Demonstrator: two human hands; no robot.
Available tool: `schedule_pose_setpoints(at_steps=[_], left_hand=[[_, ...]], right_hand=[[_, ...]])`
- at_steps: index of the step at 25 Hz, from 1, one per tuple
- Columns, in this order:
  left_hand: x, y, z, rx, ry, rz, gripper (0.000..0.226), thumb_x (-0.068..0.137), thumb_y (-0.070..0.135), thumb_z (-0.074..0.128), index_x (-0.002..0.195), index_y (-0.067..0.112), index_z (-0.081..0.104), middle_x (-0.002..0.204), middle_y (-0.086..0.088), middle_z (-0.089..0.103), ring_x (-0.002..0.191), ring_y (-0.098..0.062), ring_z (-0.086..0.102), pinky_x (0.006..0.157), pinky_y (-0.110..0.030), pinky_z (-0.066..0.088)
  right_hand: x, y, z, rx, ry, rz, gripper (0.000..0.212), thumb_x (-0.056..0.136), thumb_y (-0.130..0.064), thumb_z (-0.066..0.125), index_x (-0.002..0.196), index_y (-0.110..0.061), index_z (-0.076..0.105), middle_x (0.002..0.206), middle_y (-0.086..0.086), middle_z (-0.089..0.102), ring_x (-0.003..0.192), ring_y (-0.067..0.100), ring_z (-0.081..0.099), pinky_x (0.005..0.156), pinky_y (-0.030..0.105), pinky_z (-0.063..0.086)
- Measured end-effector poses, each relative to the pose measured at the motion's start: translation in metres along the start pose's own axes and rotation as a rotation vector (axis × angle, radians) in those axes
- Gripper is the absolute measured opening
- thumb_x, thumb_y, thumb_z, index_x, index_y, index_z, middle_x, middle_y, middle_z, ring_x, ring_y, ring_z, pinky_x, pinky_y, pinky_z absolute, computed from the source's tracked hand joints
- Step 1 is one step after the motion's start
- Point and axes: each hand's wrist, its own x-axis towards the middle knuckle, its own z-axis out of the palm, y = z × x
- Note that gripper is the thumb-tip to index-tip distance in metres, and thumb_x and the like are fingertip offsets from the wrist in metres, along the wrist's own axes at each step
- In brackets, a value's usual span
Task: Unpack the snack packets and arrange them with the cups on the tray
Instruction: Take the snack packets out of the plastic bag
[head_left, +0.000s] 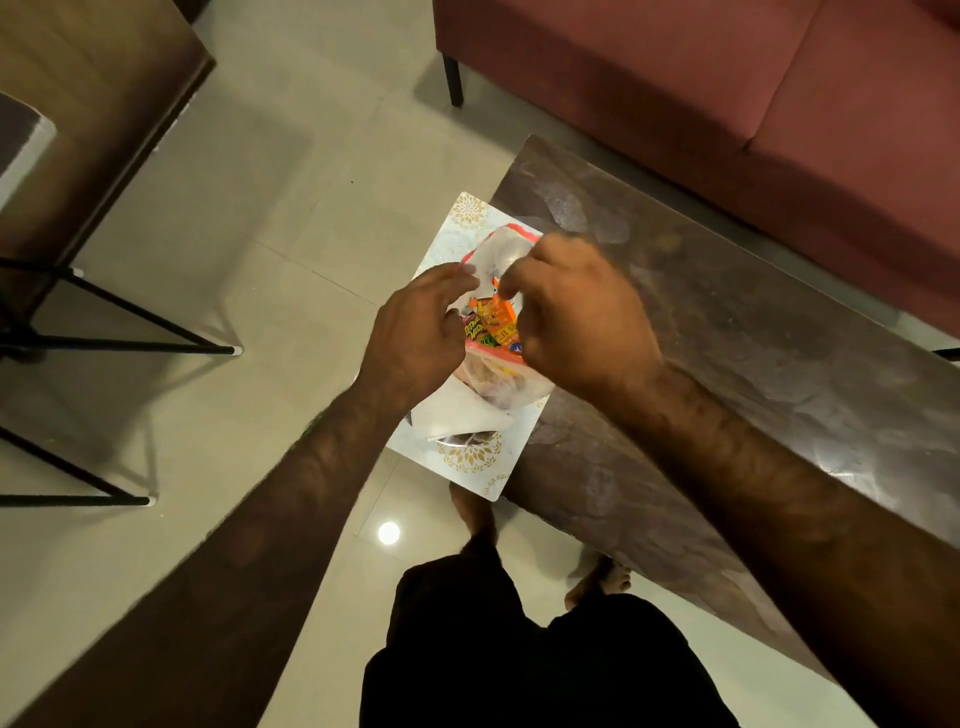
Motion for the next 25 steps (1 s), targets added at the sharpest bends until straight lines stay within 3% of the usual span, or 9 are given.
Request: schedule_pose_setpoints(at_steps=[2,4,7,11,16,21,25], left_hand=[[0.0,0.003,0.002,-0.001,-0.021,-0.037,0.048,0.091,0.002,0.058,0.137,0.015,0.06,0.148,-0.001,0.055,0.134,-0.02,0.052,0.112,-0.031,0.04],[-0.001,0.001,0.001,0.019,-0.025,-0.048,0.053,0.089,0.002,0.058,0.14,0.016,0.057,0.15,-0.001,0.052,0.136,-0.019,0.05,0.111,-0.026,0.036],[-0.003,-0.002,-0.002,0.033,-0.034,-0.034,0.059,0.084,0.002,0.06,0.142,0.015,0.055,0.151,0.0,0.05,0.137,-0.018,0.049,0.108,-0.021,0.035],[-0.012,-0.011,-0.011,0.074,-0.08,0.005,0.069,0.079,0.006,0.061,0.146,0.017,0.05,0.155,0.004,0.045,0.137,-0.016,0.048,0.107,-0.026,0.04],[-0.015,-0.023,-0.027,0.155,-0.109,-0.04,0.075,0.074,0.008,0.062,0.147,0.02,0.046,0.156,0.012,0.039,0.126,-0.016,0.056,0.094,-0.04,0.054],[-0.008,-0.009,-0.021,0.154,-0.173,-0.025,0.081,0.082,0.021,0.068,0.155,0.019,0.033,0.163,0.005,0.028,0.141,-0.019,0.043,0.106,-0.042,0.049],[0.0,-0.001,-0.013,0.157,-0.184,-0.035,0.084,0.084,0.021,0.071,0.156,0.02,0.028,0.165,0.005,0.023,0.144,-0.019,0.039,0.108,-0.039,0.046]], right_hand=[[0.009,-0.011,0.01,-0.048,-0.303,0.04,0.03,0.101,-0.023,0.062,0.127,-0.019,0.076,0.127,0.009,0.067,0.117,0.031,0.064,0.081,0.033,0.049],[0.022,-0.01,0.033,-0.089,-0.501,0.132,0.037,0.1,-0.024,0.068,0.137,-0.019,0.072,0.138,0.013,0.062,0.121,0.035,0.065,0.096,0.039,0.056],[0.038,0.004,0.06,-0.096,-0.623,0.185,0.041,0.099,-0.02,0.065,0.139,-0.014,0.068,0.141,0.021,0.06,0.124,0.041,0.064,0.108,0.047,0.056],[0.055,0.011,0.07,-0.136,-0.8,0.19,0.046,0.106,-0.019,0.058,0.151,-0.009,0.057,0.152,0.017,0.058,0.138,0.037,0.055,0.117,0.041,0.044],[0.05,0.011,0.058,-0.005,-0.764,0.332,0.055,0.108,-0.018,0.054,0.16,-0.012,0.041,0.157,0.017,0.051,0.143,0.034,0.049,0.117,0.042,0.042],[0.039,0.005,0.06,-0.016,-0.492,0.329,0.041,0.096,-0.022,0.072,0.134,-0.009,0.067,0.133,0.014,0.068,0.123,0.034,0.064,0.103,0.042,0.054],[0.035,0.003,0.053,0.077,-0.418,0.262,0.048,0.092,-0.02,0.077,0.14,-0.018,0.068,0.135,0.012,0.067,0.124,0.033,0.064,0.104,0.042,0.054]])
